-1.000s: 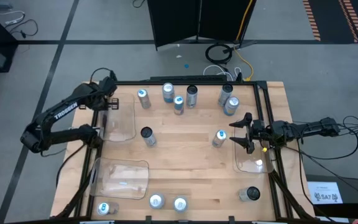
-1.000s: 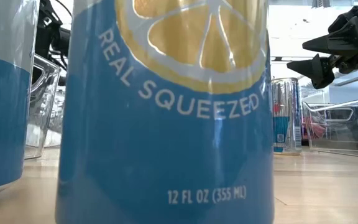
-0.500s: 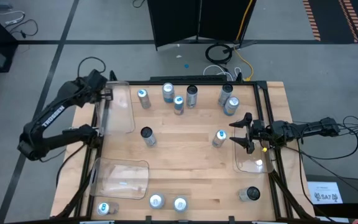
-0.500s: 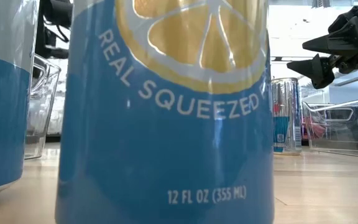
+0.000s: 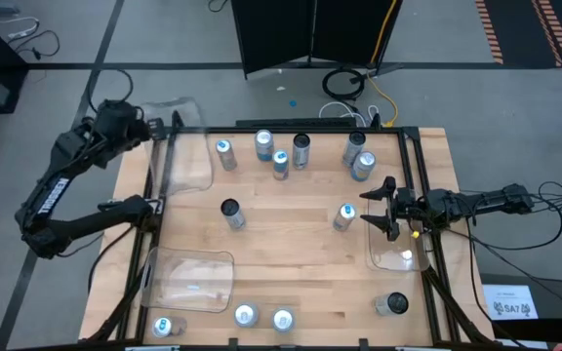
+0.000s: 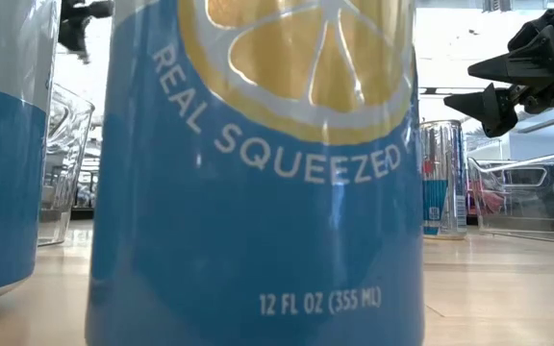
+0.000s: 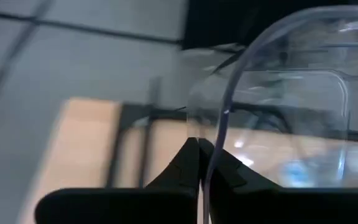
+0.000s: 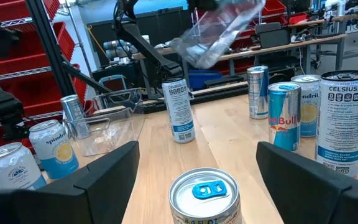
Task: Sort soda cans
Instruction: Move the top transparent bin to the center of the table
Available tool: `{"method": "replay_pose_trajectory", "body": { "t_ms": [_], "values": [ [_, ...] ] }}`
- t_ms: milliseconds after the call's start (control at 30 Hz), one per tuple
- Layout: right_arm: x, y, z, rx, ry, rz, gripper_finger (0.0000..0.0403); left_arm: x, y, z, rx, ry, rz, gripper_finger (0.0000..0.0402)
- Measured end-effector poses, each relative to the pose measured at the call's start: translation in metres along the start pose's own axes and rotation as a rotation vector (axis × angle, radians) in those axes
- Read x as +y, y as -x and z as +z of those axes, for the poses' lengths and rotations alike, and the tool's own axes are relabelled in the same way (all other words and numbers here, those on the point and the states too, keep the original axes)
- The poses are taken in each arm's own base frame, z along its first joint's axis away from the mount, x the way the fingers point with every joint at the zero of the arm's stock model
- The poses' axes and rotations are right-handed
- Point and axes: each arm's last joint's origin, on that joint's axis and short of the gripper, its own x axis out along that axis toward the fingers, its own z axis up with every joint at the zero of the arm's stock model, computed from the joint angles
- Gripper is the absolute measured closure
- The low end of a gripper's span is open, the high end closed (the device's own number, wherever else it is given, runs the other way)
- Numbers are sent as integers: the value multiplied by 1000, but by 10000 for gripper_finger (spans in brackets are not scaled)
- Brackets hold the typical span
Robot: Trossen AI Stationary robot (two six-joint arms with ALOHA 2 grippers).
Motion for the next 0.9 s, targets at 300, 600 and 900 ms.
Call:
{"method": "replay_pose_trajectory", "body": {
  "t_ms": [300, 600, 900],
  "values": [
    [0, 0, 0, 0, 0, 0, 85, -43, 6, 13, -70, -28, -428, 391],
    [0, 0, 0, 0, 0, 0, 85, -118, -11, -2, -23, -72, -635, 391],
    [0, 0, 0, 0, 0, 0, 85, -201, -5, -29, 23, -113, -650, 391]
  ]
}}
